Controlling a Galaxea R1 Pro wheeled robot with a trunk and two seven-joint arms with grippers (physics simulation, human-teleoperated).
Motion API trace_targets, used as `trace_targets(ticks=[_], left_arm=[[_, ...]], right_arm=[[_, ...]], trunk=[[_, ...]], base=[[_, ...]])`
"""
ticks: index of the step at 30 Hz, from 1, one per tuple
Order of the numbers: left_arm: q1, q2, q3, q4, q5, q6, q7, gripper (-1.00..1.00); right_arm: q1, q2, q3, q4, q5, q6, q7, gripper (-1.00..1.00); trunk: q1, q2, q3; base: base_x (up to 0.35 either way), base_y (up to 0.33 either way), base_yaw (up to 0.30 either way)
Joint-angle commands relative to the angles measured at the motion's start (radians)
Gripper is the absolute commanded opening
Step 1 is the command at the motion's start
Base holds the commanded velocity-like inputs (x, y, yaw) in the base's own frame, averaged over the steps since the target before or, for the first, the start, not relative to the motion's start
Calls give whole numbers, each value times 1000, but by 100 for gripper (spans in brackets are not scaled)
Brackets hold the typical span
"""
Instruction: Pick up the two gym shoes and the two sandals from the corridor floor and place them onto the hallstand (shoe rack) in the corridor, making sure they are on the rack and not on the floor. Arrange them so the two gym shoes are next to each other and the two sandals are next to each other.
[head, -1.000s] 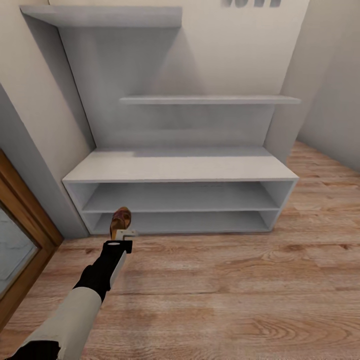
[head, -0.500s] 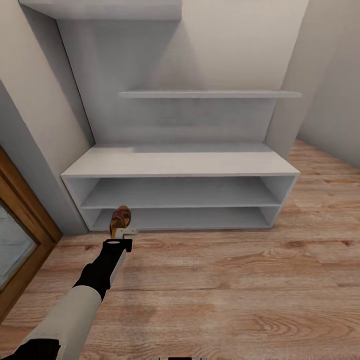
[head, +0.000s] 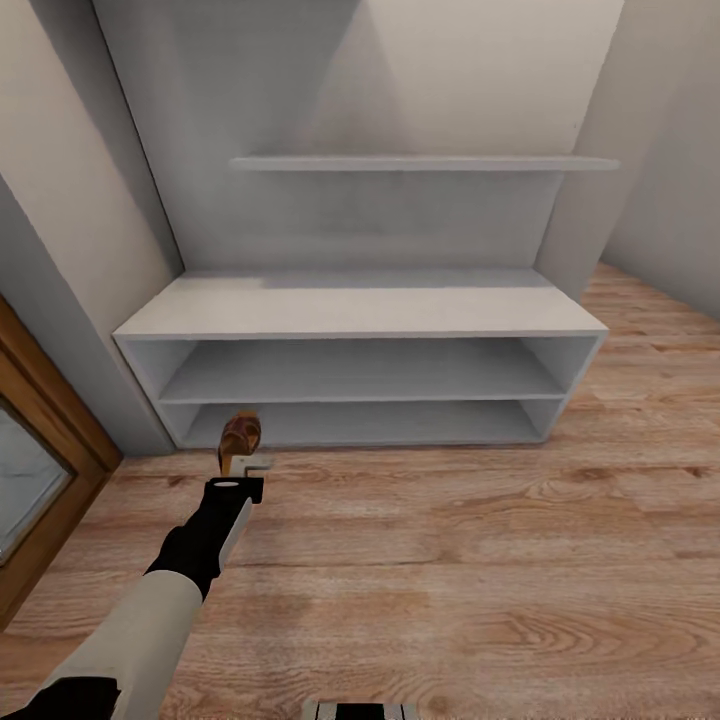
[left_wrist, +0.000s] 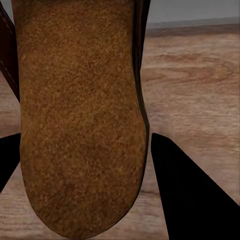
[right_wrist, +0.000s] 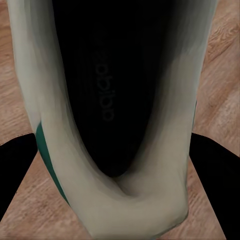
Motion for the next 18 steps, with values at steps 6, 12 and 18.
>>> trace_targets(ticks=[6,12,18], left_arm=[[1,-1,0,-20,-11,8,-2,-100],[1,-2,1,-27,-11,9,-2,-100],[0,-2,1,-35,-11,8,-1,-100]], right_arm=[[0,2,1,2,-10,-4,1,-100],[0,5,1,1,-10,-4,1,-100],[0,6,1,1,-10,-4,1,-100]], trunk=[[2,-2,-20],[2,-2,-20],[2,-2,-20]], base=[[0,0,0],[0,0,0],[0,0,0]])
